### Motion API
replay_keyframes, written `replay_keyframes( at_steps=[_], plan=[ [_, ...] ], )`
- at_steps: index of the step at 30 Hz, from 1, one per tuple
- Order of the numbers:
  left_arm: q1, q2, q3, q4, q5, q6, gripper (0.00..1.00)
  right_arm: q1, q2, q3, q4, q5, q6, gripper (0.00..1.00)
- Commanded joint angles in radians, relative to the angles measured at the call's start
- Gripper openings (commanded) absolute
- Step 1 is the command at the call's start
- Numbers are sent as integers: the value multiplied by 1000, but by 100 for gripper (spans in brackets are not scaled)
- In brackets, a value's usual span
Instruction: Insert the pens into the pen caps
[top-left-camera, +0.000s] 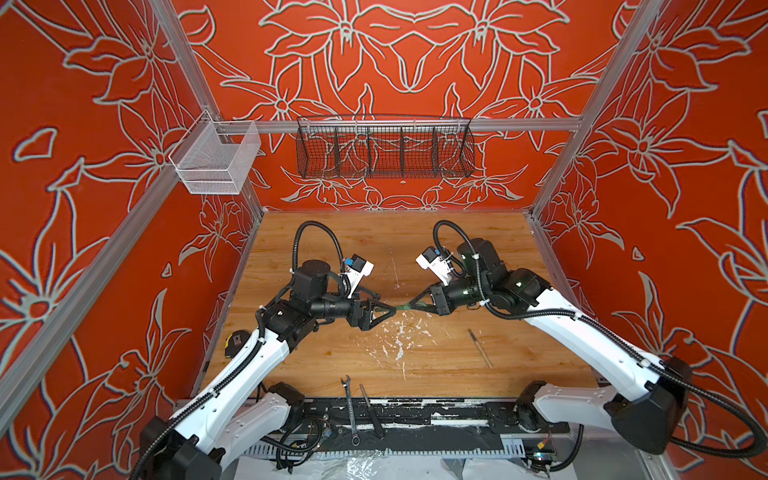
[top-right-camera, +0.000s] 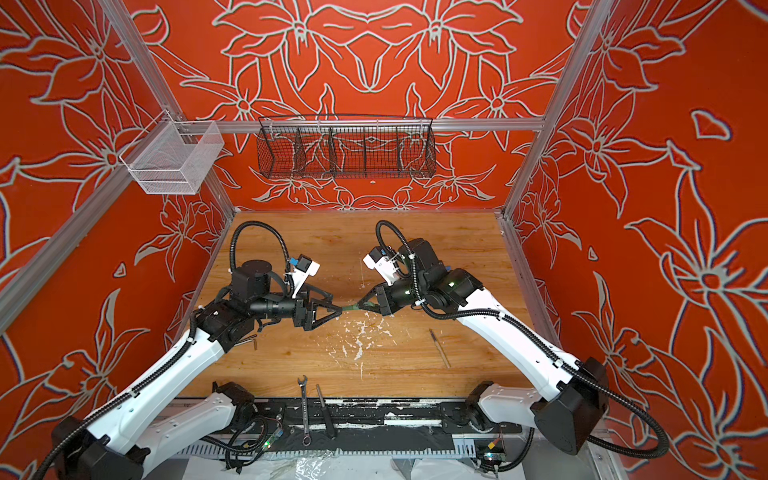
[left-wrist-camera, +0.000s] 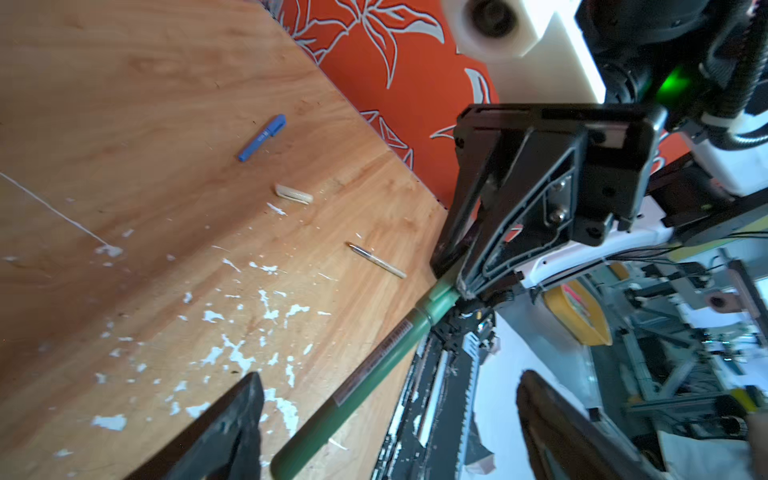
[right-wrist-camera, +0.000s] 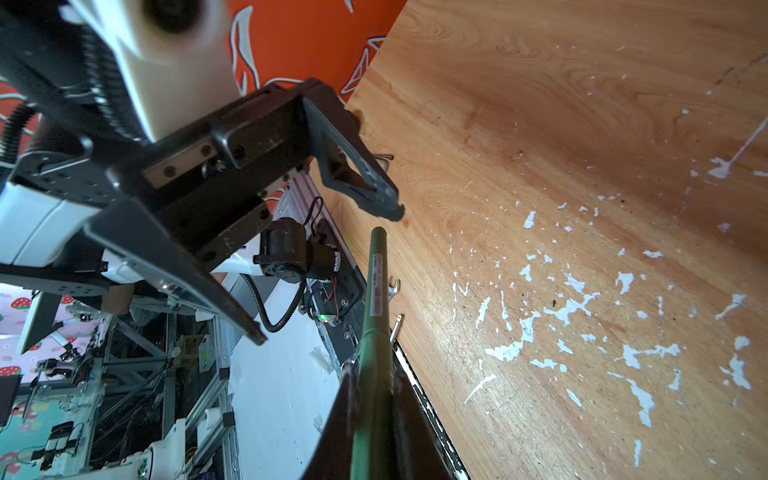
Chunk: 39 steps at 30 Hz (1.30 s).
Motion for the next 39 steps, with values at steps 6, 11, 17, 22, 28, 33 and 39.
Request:
replay_keyframes(
  at_steps=[6,11,17,22,28,33,39],
  plan=[
    [6,42,15,18,145,0,80,-68,-25,36,-15,-157,-77,0],
    [6,-7,6,30,154,-10,69,-91,-31,29,21,-204,-61,0],
    [7,-12,7,26,154,-12,58,-103,-33,20,62,-225,-35,0],
    [7,-7,14,18,155,-3,47,-109,-44,13,90,-236,-14,0],
    [6,-11,17,23,153,-3,27,-115,-55,4,119,-253,4,0],
    [7,-18,22,32,152,-2,5,-120,-67,-4,127,-263,11,0],
    [6,-34,35,25,170,3,26,-129,-103,-20,111,-269,6,0]
  ],
)
